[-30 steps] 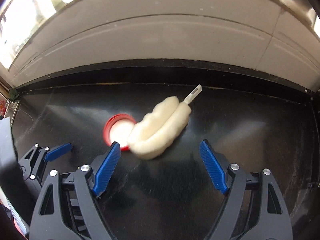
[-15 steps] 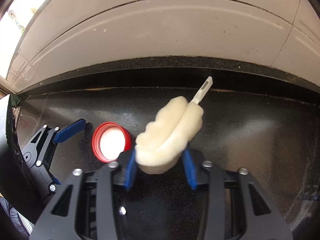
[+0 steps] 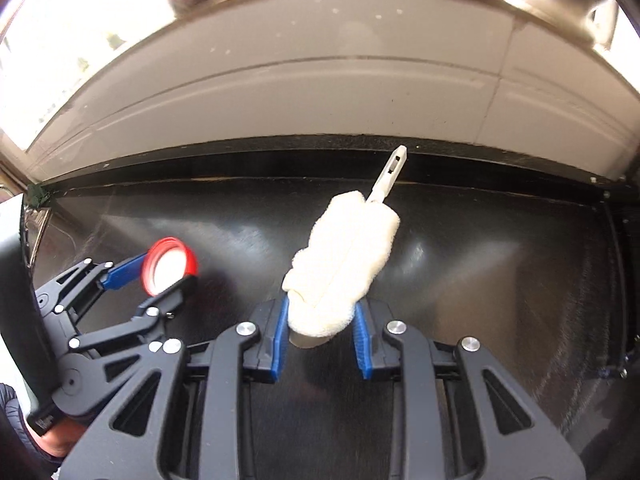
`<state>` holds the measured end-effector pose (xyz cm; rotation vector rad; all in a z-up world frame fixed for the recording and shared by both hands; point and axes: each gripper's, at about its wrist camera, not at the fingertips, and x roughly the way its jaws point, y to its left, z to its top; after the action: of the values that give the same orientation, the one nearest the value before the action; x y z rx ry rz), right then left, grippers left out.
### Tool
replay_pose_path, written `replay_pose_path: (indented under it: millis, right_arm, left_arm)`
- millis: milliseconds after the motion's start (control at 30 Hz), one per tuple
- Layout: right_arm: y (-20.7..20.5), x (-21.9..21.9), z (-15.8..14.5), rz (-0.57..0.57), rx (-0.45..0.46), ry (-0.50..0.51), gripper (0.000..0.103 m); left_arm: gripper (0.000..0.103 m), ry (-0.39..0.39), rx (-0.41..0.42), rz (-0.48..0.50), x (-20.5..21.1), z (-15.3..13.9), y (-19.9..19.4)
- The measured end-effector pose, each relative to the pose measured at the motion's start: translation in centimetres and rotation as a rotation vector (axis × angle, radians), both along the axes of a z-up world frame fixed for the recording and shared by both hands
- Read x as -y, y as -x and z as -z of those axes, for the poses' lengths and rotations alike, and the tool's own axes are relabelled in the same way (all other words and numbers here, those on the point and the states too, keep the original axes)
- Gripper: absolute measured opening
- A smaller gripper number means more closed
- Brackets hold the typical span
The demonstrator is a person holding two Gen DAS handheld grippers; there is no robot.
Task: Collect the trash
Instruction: 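Grasp the red lid with the left tool while the right tool grasps the white candle, then carry the red lid and candle over the black bin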
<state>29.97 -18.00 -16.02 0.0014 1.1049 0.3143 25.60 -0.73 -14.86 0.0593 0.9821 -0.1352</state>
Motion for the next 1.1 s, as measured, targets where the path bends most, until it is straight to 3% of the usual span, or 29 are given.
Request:
replay_pose_path:
  millis: [167, 500, 867, 1100]
  right_arm:
    - [4.9, 0.3, -1.7, -0.027, 0.035, -0.003, 0.027]
    - [13.7, 0.5, -1.8, -0.08, 0.044, 0.007, 0.027]
    - [15.7, 0.5, -3.2, -0.097, 0.073, 0.007, 0.027]
    - [15.7, -4.0, -4.2, -0.229, 0.094, 0.008, 0.027]
  left_arm:
    - [0.049, 0.003, 0.014, -0.041, -0.5, -2.6, 5.2]
    - [0.049, 0.008, -0.009, -0.067, 0.0, -2.8, 14.1]
    - [0.049, -0.005, 0.03, -0.08, 0.3, -3.6, 16.8]
    - [0.049, -0.013, 0.062, -0.199, -3.5, -5.0, 19.4]
